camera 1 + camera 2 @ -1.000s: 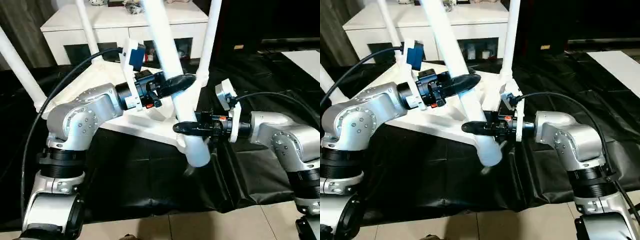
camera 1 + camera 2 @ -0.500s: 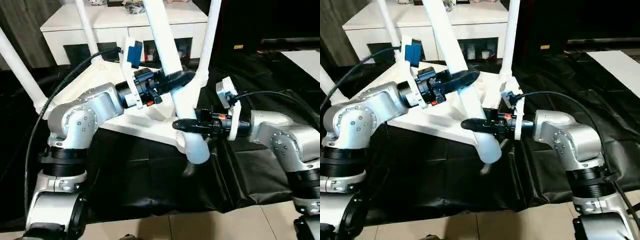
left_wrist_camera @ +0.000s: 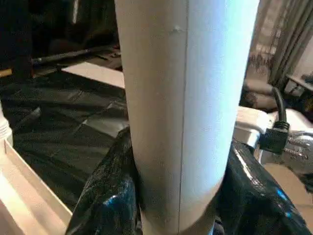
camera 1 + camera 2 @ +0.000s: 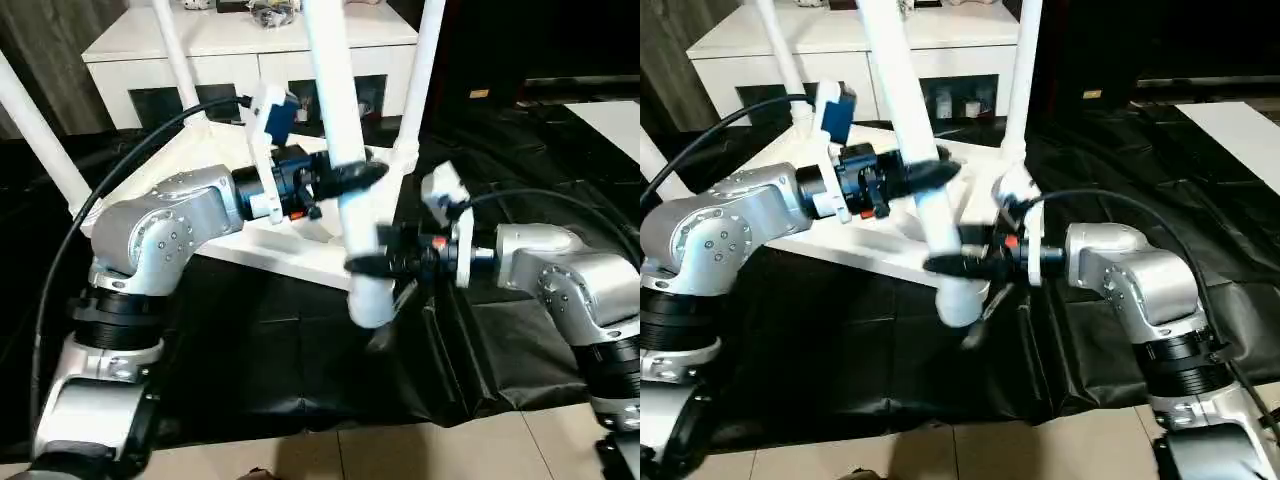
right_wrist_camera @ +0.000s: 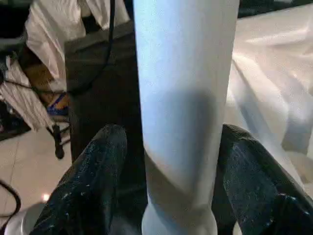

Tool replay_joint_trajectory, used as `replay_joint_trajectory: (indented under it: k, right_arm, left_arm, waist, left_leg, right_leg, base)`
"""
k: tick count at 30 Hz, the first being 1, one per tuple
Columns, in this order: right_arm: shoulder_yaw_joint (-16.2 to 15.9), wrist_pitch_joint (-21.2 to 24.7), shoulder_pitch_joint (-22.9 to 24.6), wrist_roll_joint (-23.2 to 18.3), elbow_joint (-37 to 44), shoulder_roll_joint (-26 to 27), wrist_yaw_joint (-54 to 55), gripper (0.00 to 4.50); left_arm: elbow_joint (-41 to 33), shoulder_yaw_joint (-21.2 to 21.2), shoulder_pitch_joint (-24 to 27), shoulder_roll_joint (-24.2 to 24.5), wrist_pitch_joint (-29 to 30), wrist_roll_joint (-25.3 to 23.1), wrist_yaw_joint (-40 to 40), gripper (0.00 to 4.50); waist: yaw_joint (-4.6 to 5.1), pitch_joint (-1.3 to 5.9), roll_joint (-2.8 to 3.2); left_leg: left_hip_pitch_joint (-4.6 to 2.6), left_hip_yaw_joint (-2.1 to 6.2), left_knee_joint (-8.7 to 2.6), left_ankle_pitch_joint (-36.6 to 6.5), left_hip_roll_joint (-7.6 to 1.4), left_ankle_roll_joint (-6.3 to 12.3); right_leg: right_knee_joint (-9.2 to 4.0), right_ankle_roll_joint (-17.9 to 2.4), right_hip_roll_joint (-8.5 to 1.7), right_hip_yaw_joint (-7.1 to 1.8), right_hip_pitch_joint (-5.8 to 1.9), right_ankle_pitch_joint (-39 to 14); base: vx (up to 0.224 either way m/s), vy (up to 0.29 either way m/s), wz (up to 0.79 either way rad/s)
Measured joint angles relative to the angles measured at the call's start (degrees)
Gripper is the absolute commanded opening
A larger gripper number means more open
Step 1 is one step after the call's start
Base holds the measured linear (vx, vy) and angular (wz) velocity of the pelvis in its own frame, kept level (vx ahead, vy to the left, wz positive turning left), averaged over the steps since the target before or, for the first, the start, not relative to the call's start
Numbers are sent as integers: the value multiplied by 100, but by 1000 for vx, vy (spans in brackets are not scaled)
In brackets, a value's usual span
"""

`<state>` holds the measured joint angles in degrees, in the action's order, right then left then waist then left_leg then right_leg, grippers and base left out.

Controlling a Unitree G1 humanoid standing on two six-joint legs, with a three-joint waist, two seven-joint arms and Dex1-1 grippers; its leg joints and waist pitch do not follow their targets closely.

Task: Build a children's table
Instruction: Pick table leg

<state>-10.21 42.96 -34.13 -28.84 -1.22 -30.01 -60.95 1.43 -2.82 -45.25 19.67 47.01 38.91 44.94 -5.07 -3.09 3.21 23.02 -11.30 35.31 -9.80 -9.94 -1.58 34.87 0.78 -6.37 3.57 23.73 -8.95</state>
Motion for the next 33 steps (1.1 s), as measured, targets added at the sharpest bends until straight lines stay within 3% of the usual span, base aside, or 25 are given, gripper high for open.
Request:
replay_joint_trajectory:
  k: [12, 32, 33]
  right_arm:
    - [-361, -96, -148, 250, -315, 13, -202, 296]
    - [-604, -232, -183, 501, -531, 82, -400, 296]
    - [-605, -234, -183, 502, -557, 82, -403, 278]
  left_arm:
    - [1, -101, -40, -13, -9, -38, 241, 177]
    - [1, -159, -39, -8, -9, -53, 473, 177]
    - [1, -160, -40, -8, -9, -54, 474, 177]
  waist:
    - [1, 0, 0]
    - [-1, 0, -2]
    - [-1, 0, -2]
  left_leg:
    - [-1, 0, 1, 0, 0, 0]
    - [-1, 0, 4, 1, 0, 0]
    - [-1, 0, 5, 1, 0, 0]
  right_leg:
    - [6, -4, 0, 0, 1, 2]
    - [8, -5, 0, 0, 1, 3]
    - [8, -5, 0, 0, 1, 3]
  base:
    - [0, 0, 0]
    - [0, 0, 0]
    - [0, 0, 0]
